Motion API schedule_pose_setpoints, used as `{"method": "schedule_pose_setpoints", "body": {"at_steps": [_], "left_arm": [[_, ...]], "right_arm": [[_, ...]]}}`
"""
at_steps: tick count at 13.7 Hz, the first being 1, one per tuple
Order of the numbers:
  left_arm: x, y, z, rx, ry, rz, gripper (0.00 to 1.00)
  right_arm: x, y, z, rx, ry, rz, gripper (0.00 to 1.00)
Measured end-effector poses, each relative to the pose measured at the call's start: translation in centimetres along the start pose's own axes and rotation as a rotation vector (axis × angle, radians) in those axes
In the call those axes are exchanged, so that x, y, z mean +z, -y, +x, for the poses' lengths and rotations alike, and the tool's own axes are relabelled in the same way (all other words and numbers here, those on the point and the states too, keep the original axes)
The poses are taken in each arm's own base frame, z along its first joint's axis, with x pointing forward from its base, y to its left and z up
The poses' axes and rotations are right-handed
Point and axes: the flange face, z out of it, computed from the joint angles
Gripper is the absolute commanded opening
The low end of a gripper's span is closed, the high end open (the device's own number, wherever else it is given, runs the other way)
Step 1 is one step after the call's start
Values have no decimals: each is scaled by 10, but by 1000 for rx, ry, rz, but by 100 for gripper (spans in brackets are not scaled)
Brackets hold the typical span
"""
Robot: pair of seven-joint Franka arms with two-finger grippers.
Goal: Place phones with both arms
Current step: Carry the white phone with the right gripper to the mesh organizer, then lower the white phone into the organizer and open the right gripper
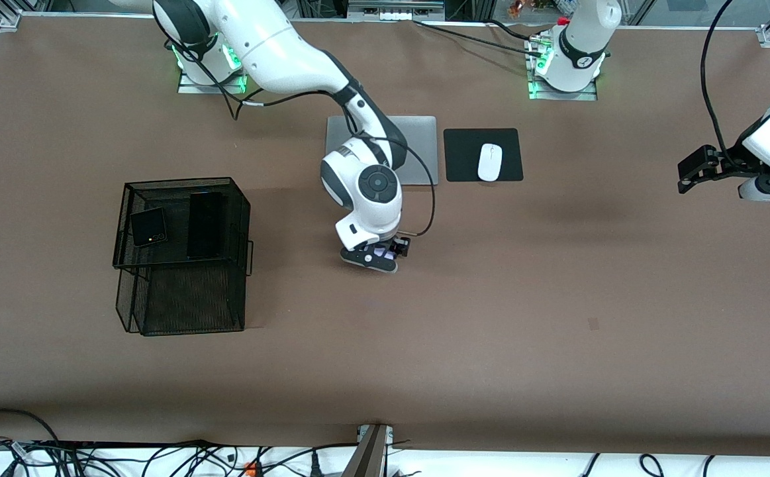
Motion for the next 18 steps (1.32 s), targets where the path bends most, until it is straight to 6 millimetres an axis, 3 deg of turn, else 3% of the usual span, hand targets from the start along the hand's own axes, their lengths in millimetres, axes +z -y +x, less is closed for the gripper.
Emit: {"method": "schedule_pose_setpoints", "body": {"at_steps": [2,4,6,8,11,14,16,18], "left_arm": [[0,0,0,-1,0,0,100],[1,1,0,-1,1,0,100],[1,2,0,-4,2,0,100],[2,4,0,-7,3,0,100],[2,5,0,-8,3,0,100],[2,5,0,-9,3,0,100],[2,5,0,-9,3,0,100],[2,5,0,-10,4,0,100]], "right_arm": [[-67,-9,16,-11,22,-23,9],[-135,-43,45,-42,47,-29,9],[-186,-99,87,-113,83,-40,9],[-206,-164,134,-197,126,-53,9],[-204,-272,211,-296,159,-40,9],[-183,-374,269,-357,163,-12,9],[-150,-405,293,-368,129,2,10],[-104,-407,303,-366,90,4,10]]}}
